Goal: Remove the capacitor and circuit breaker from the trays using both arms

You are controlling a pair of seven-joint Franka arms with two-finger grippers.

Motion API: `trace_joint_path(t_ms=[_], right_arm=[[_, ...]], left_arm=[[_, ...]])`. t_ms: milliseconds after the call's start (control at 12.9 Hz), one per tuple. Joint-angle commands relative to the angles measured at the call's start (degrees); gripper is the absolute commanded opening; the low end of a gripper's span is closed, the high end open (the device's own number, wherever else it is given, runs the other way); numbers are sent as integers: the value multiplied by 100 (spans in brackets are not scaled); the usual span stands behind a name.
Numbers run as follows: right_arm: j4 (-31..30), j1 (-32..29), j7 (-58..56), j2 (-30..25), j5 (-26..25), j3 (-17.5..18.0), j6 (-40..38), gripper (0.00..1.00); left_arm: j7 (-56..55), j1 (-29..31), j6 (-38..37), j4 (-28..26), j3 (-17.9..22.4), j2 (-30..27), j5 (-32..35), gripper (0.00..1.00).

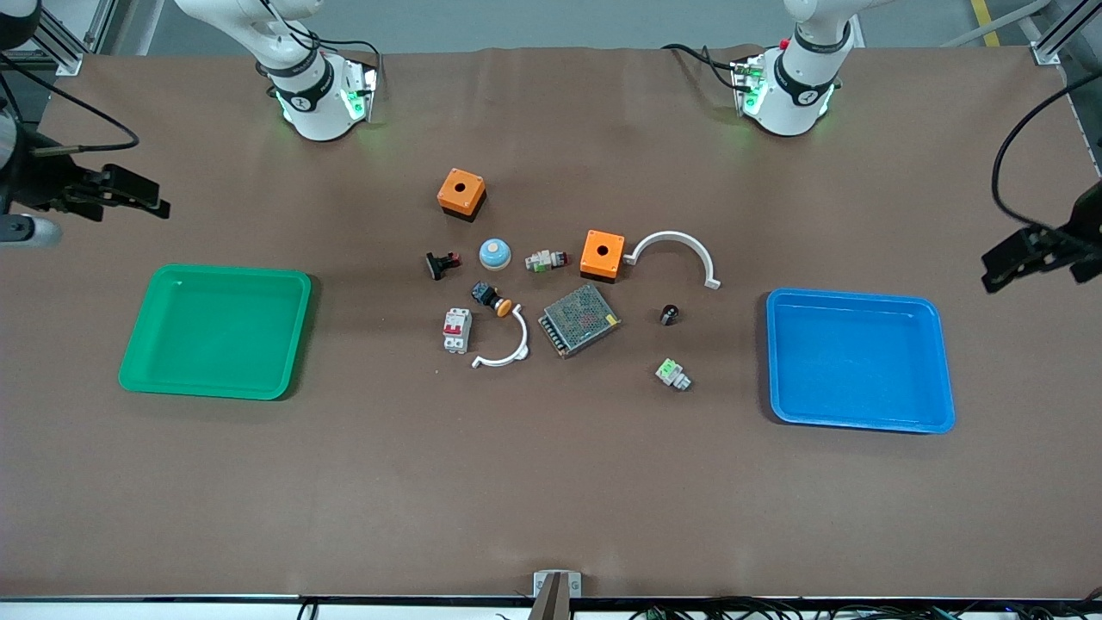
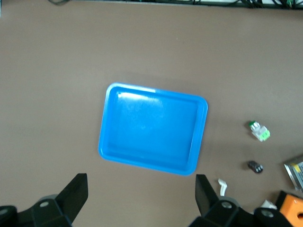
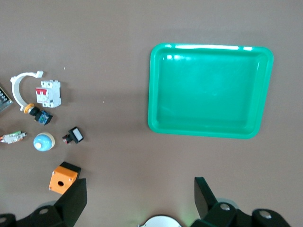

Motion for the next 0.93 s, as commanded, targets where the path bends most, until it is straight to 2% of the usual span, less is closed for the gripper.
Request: trace_joint_path(t_ms=[0,77,310,852], right_arm=[[581,-2,-29,228,-314,135,-37,100],[740,6,15,290,-315,144,-38,100],[794,15,-28,387,-342,144,129,100],[1023,-2,-37,423,-298,144,358,100]], left_arm=[[290,-662,-183,-545,1045,-594,-412,100],[334,-787,-183,-730,1231,-735,-456,100],[335,-858,-183,-1170,1364,-1096,-632,100],[335,-1140,-183,-1373,1848,-1307,-843,100]])
